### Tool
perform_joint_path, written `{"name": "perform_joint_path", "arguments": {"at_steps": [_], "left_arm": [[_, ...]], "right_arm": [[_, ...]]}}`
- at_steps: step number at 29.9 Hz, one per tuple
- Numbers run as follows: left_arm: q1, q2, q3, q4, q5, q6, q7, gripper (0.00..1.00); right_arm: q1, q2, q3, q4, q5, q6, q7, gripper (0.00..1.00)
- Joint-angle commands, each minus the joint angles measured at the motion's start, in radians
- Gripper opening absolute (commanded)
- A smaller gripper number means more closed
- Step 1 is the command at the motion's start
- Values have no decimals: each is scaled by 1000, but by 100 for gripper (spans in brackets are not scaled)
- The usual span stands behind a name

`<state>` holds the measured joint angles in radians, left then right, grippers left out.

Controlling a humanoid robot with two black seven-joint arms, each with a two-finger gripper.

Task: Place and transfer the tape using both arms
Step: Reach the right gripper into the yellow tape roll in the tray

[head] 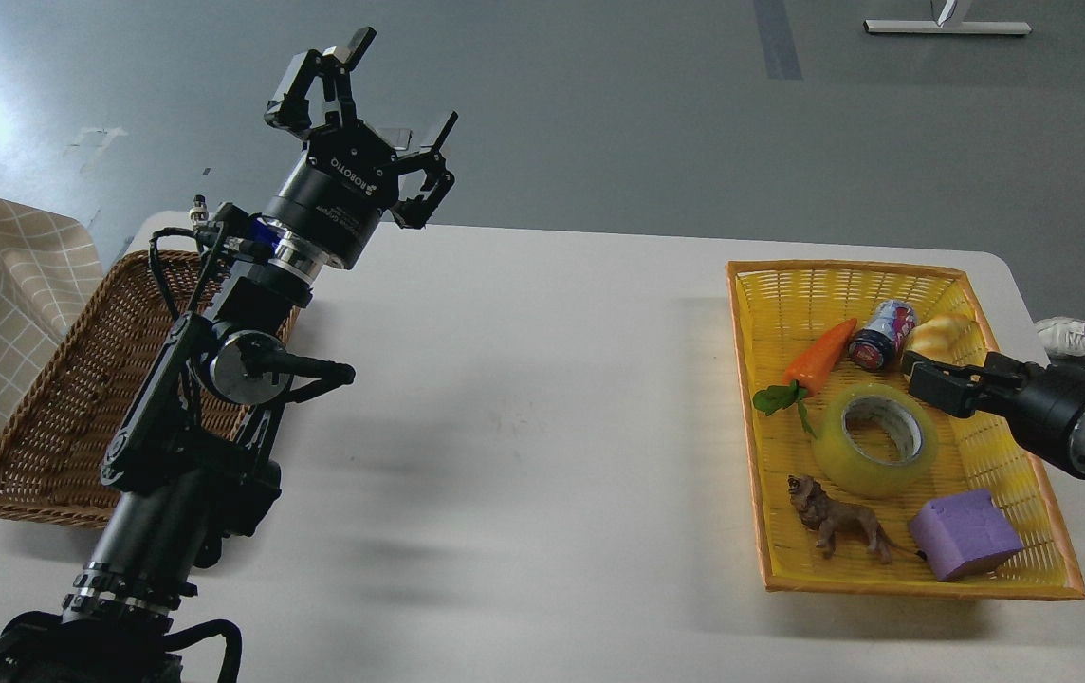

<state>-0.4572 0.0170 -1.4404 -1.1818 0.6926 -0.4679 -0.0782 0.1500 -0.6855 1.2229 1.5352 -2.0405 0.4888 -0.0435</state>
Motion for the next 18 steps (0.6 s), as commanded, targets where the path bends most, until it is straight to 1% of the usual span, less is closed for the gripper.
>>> {"name": "perform_joint_path", "arguments": {"at_steps": [1, 7, 8, 18], "left_arm": [[0, 1, 0, -1, 1, 0, 0, 98], [0, 11, 0, 1, -1, 0, 0, 98], [0, 11, 0, 1, -1, 0, 0, 98], [0, 14, 0, 1, -2, 0, 0, 98]], "right_arm": [[0, 9, -6, -30, -43, 0, 1, 94], [0, 20, -25, -55, -52, 0, 1, 89], [-1, 23, -28, -56, -62, 0, 1, 86], [-10, 57, -36, -81, -87, 0, -3, 76]]}}
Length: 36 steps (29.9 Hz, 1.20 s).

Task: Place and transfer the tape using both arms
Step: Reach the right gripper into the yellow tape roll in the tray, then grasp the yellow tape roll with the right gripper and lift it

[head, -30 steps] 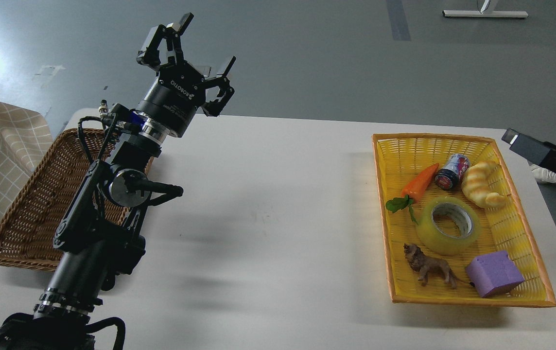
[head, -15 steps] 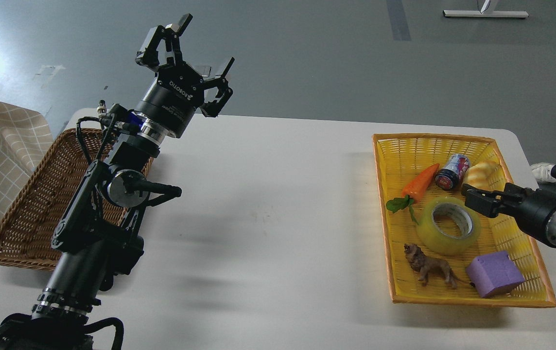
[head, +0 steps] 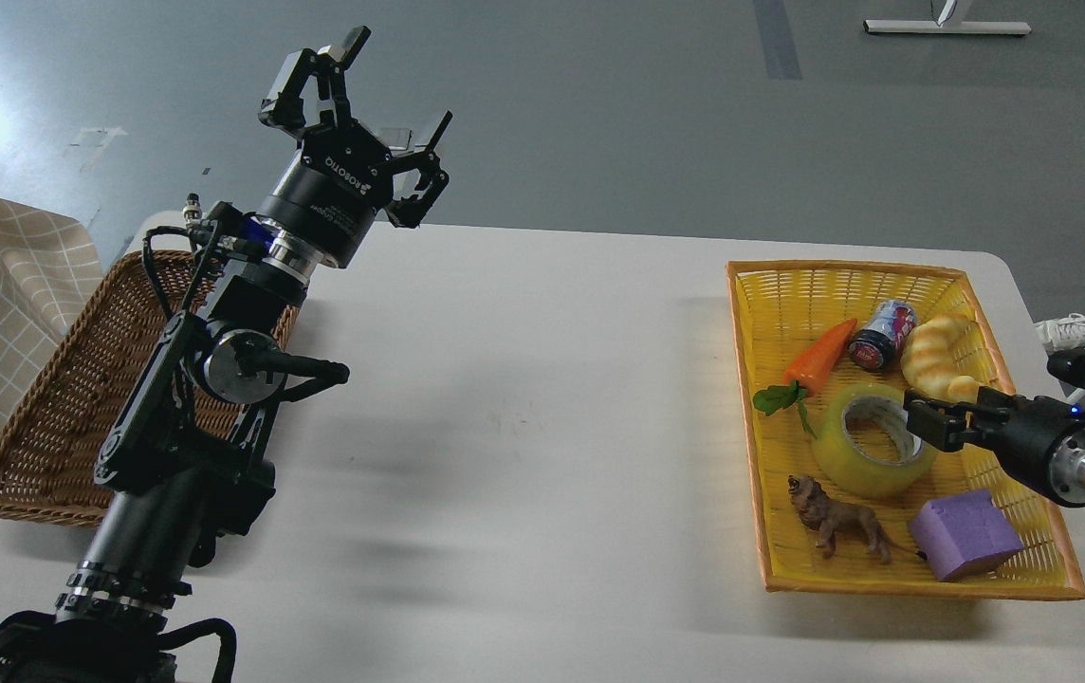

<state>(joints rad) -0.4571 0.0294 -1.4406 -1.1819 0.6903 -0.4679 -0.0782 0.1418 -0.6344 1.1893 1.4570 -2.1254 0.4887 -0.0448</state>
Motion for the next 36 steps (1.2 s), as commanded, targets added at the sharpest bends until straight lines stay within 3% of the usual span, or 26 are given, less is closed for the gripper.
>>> {"name": "perform_joint_path", "arguments": {"at_steps": [1, 9, 20, 26, 33, 36], "left_arm": [[0, 1, 0, -1, 0, 0, 0, 98], [0, 1, -1, -1, 0, 2, 0, 98], [0, 3, -4, -1, 0, 2, 0, 98], [0, 6, -4, -1, 0, 0, 0, 98], [0, 23, -4, 1, -2, -2, 0, 98], [0, 23, -4, -1, 0, -2, -2, 98]], "right_arm": [[-4, 5, -2, -4, -4, 0, -1, 76], [-24, 21, -25, -15, -19, 0, -3, 75], [-30, 41, -24, -26, -39, 0, -6, 61], [-30, 42, -22, -29, -38, 0, -7, 44], [-28, 42, -22, -27, -30, 0, -3, 11], [-30, 42, -22, -26, -28, 0, -3, 5]]}}
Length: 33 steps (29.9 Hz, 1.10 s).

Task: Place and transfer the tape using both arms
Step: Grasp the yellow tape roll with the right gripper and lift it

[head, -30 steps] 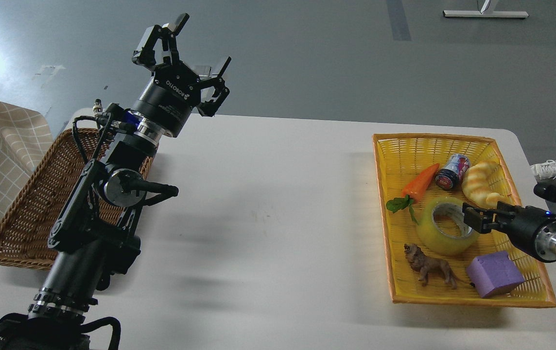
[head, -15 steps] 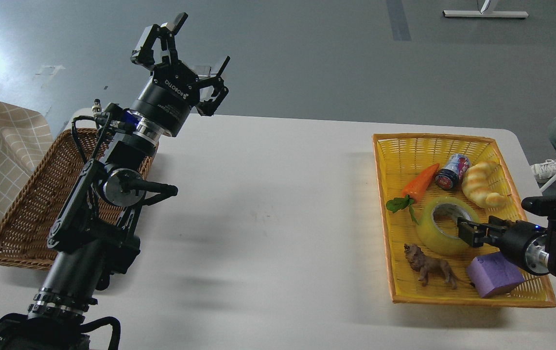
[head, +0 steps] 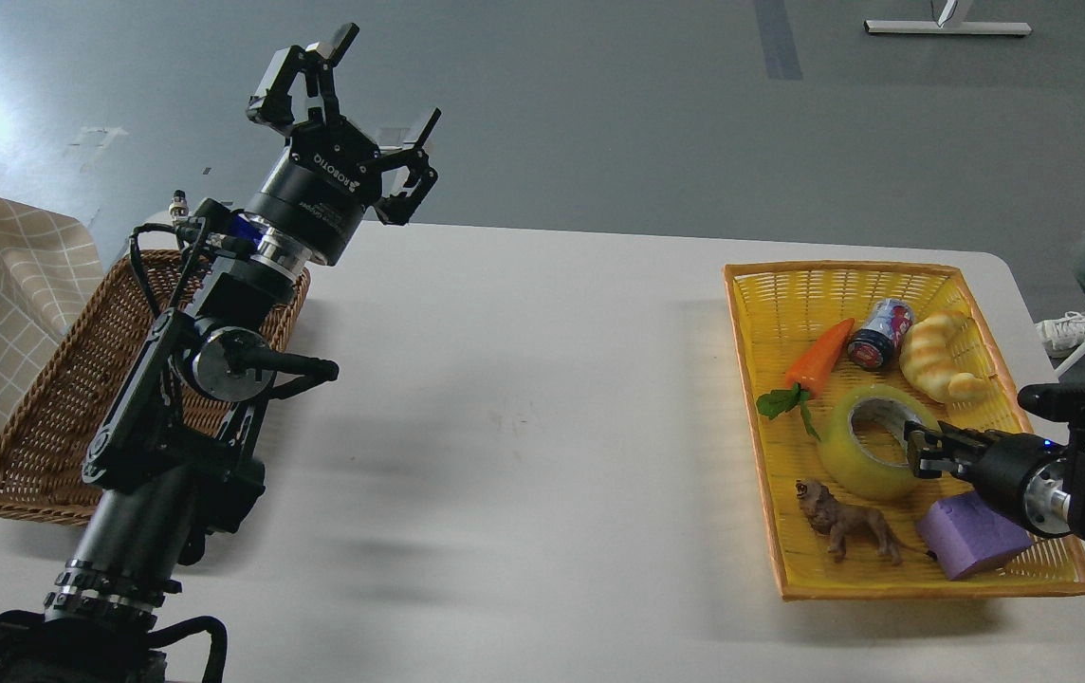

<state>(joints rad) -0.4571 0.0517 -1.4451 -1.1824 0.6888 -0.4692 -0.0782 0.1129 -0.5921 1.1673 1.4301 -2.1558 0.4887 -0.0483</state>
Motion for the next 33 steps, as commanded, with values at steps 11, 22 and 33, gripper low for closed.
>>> {"name": "perform_joint_path", "arguments": {"at_steps": [11, 22, 33], "left_arm": [[2, 0, 0, 1, 2, 0, 0, 98], [-2, 7, 0, 0, 0, 0, 0, 98], [-3, 14, -1, 0, 1, 3, 0, 98]], "right_arm": [[5, -15, 12, 21, 48, 0, 5, 5], [106, -52, 52, 87, 96, 0, 5, 5], [464, 90, -63, 27, 119, 0, -2, 5]]}}
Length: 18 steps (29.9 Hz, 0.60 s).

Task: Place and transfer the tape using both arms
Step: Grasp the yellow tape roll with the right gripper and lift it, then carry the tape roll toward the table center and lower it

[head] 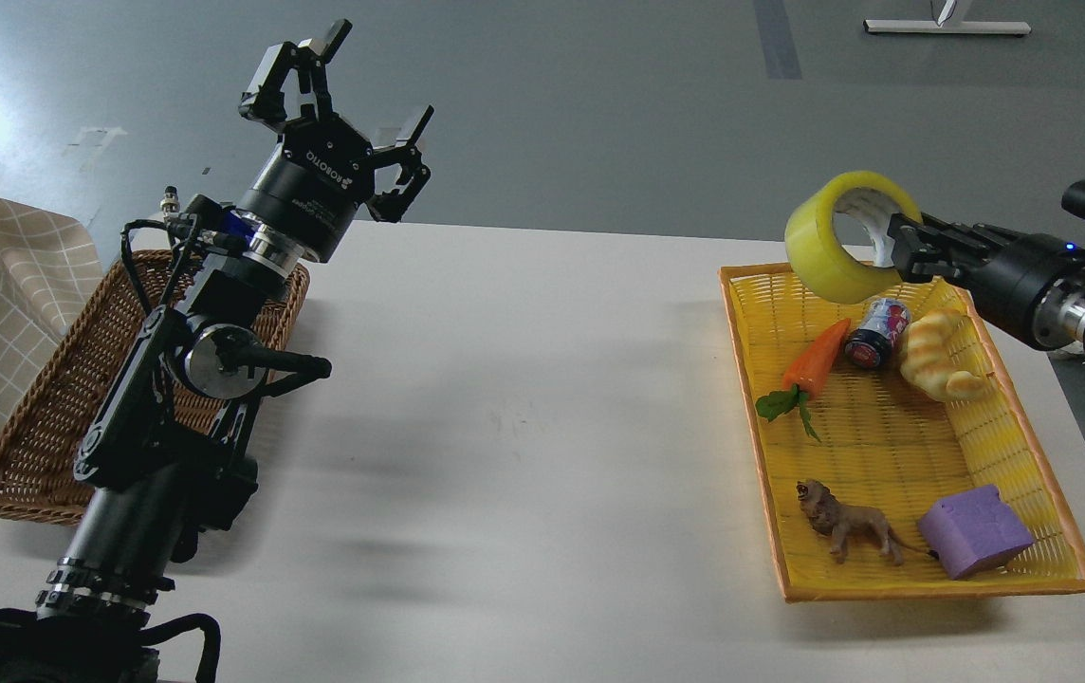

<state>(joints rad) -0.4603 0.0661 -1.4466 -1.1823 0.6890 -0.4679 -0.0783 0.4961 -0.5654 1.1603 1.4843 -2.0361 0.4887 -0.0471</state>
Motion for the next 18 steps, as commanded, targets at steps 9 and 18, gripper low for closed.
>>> {"name": "perform_joint_path", "arguments": {"at_steps": [9, 18], "left_arm": [[0, 1, 0, 0, 0, 2, 0, 98], [0, 9, -12, 0, 0, 2, 0, 98]], "right_arm": [[228, 320, -296, -218, -15, 0, -7, 5], [349, 518, -482, -450, -16, 0, -5, 5]]}}
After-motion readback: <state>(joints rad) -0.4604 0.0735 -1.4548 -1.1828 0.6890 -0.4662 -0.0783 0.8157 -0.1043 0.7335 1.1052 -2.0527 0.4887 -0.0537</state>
